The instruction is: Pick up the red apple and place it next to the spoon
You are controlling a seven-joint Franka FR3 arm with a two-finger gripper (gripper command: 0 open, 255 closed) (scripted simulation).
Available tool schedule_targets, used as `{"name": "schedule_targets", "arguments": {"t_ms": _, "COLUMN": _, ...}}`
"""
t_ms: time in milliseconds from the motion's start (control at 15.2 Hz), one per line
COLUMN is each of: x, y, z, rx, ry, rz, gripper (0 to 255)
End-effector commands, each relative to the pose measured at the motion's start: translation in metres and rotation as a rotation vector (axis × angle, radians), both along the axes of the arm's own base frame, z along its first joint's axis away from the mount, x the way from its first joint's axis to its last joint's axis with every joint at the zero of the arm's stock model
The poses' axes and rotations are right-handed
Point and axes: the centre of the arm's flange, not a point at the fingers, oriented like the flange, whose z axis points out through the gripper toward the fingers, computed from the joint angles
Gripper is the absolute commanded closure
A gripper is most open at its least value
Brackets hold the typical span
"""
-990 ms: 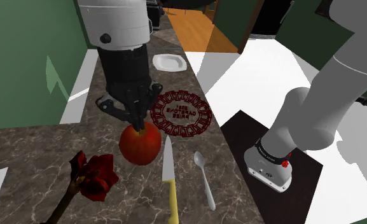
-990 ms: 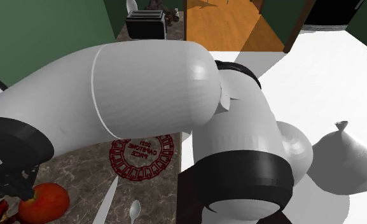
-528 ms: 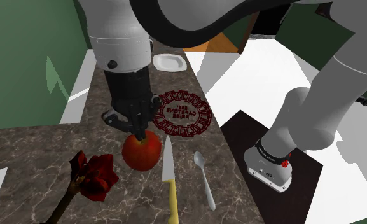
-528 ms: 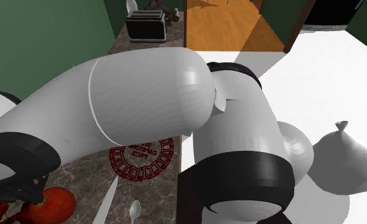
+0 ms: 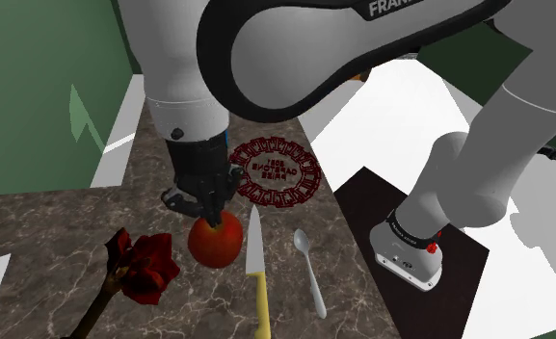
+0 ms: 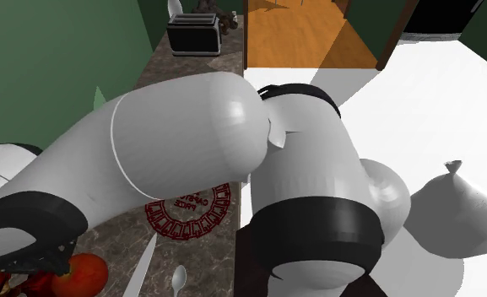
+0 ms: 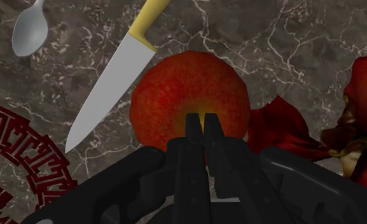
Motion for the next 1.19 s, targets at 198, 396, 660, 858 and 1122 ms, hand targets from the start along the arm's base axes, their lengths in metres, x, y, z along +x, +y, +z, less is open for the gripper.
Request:
{"name": "schedule_targets", "arguments": {"t_ms": 198, "x": 0.000, "y": 0.001, "z": -0.026, "rx": 0.001, "ry": 0.000, "rz": 0.000, "gripper": 255}}
{"name": "schedule_targets", "arguments": {"t_ms": 396, "x": 0.000, "y": 0.001, "z": -0.042, "rx": 0.001, "ry": 0.000, "rz": 0.000, "gripper": 255}}
{"name": "schedule_targets", "arguments": {"t_ms": 660, "x": 0.000, "y": 0.001, "z": -0.049, "rx": 0.001, "ry": 0.000, "rz": 0.000, "gripper": 255}}
{"name": "schedule_targets", "arguments": {"t_ms": 858, "x": 0.000, "y": 0.001, "z": -0.049, "rx": 0.001, "ry": 0.000, "rz": 0.000, "gripper": 255}}
{"name": "schedule_targets", "arguments": {"t_ms": 1122, "x": 0.000, "y": 0.001, "z": -0.049, "rx": 0.001, "ry": 0.000, "rz": 0.000, "gripper": 0}}
